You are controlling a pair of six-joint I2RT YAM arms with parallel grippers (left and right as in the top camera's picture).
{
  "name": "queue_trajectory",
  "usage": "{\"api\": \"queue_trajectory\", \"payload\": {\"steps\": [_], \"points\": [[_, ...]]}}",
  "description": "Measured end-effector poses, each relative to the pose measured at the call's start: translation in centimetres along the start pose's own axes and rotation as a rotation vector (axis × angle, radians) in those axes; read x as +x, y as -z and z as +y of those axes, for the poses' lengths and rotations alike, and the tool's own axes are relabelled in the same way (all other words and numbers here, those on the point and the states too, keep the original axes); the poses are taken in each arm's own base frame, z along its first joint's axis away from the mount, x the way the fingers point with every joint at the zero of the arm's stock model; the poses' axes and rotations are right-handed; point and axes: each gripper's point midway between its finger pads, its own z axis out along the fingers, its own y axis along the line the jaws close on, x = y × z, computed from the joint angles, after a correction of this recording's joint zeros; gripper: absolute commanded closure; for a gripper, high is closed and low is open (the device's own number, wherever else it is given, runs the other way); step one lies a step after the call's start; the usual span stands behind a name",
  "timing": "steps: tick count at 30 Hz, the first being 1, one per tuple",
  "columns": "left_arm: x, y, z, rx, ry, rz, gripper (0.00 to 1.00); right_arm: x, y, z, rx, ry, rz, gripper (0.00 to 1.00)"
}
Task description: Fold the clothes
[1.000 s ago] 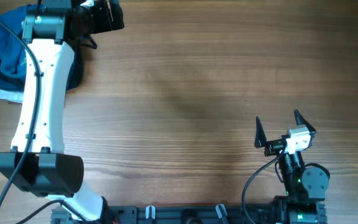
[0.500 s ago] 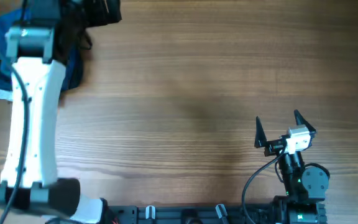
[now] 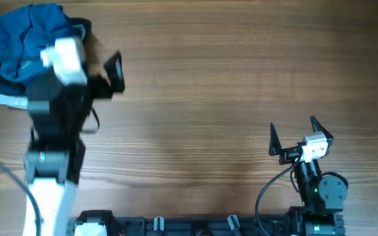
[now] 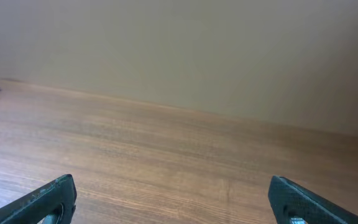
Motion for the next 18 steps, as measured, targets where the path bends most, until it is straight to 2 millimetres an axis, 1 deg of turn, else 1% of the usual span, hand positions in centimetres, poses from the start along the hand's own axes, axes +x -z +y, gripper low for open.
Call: {"api": "queue_trajectory", "payload": {"steps": [2, 4, 6, 8, 9, 11, 13, 18], "points": [[2.5, 1.8, 0.7, 0.004, 0.006, -0.020, 0.00, 0.0, 0.0, 0.0, 0.001, 0.000, 0.000, 0.00], [4.7, 3.0, 1.3, 0.003, 0.021, -0.041, 0.00, 0.0, 0.0, 0.0, 0.003, 0.000, 0.001, 0.00], [7.4, 4.2, 1.8, 0.008, 0.043, -0.073, 0.00, 0.0, 0.0, -0.1, 0.003, 0.000, 0.001, 0.00], [9.2, 4.9, 1.9, 0.021, 0.051, -0.113, 0.00, 0.1, 0.0, -0.1, 0.003, 0.000, 0.002, 0.00], [10.9, 5.2, 2.2, 0.025, 0.053, -0.128, 0.00, 0.0, 0.0, -0.1, 0.003, 0.000, 0.001, 0.00], [13.0, 5.6, 2.4, 0.033, 0.062, -0.141, 0.00, 0.1, 0.0, -0.1, 0.004, 0.000, 0.002, 0.00], [14.3, 5.8, 2.6, 0.038, 0.071, -0.155, 0.00, 0.1, 0.0, -0.1, 0.006, 0.000, 0.003, 0.00], [15.0, 6.3, 2.7, 0.050, 0.078, -0.196, 0.00, 0.1, 0.0, -0.1, 0.006, 0.000, 0.002, 0.00]]}}
